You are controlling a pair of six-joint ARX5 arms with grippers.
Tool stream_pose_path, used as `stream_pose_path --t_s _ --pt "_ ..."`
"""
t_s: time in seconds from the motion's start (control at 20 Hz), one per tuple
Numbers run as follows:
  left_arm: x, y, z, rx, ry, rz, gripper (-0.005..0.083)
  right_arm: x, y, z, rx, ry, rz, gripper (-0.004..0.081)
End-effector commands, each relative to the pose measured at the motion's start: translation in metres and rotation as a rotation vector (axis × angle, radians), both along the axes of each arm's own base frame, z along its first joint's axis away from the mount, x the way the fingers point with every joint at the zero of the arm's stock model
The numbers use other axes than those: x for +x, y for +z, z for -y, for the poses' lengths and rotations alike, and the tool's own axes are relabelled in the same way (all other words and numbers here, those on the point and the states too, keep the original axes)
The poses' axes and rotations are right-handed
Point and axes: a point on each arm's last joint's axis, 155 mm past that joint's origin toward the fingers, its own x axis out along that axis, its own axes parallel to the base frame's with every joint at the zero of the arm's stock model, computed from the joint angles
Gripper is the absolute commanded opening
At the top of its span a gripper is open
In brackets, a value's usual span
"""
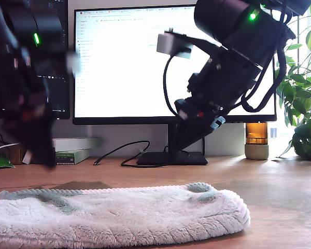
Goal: Fold the tea towel to a neat square and place it to the right
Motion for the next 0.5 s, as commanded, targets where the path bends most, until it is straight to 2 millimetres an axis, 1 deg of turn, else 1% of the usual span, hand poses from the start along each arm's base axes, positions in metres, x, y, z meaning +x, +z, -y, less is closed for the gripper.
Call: stream_pose_path --t_s 0.0,0.1,0.2,0.3,0.45 --pt "-0.005 0.016 0.009 -0.054 -0.003 0.024 -0.002 -0.009 -0.001 0.002 0.012 -0.003 -0.044 -0.0011" --pt "-0.008 0.031 0.014 -0.086 -0.003 0.055 -0.002 -0.018 0.003 0.005 0.01 0.006 -0.068 -0.0011" --pt "-0.015 0.04 0.02 -0.112 -0.008 0.064 -0.002 -0.025 0.011 0.009 0.02 -0.008 -0.084 -0.0012" --pt "-0.023 0.041 0.023 -0.126 -0.024 0.069 -0.002 -0.033 0.025 0.01 0.041 0.002 -0.085 -0.0012" --pt "-0.036 0.036 0.023 -0.147 -0.016 0.07 -0.002 -0.044 0.043 0.017 0.064 -0.006 -0.079 -0.0012"
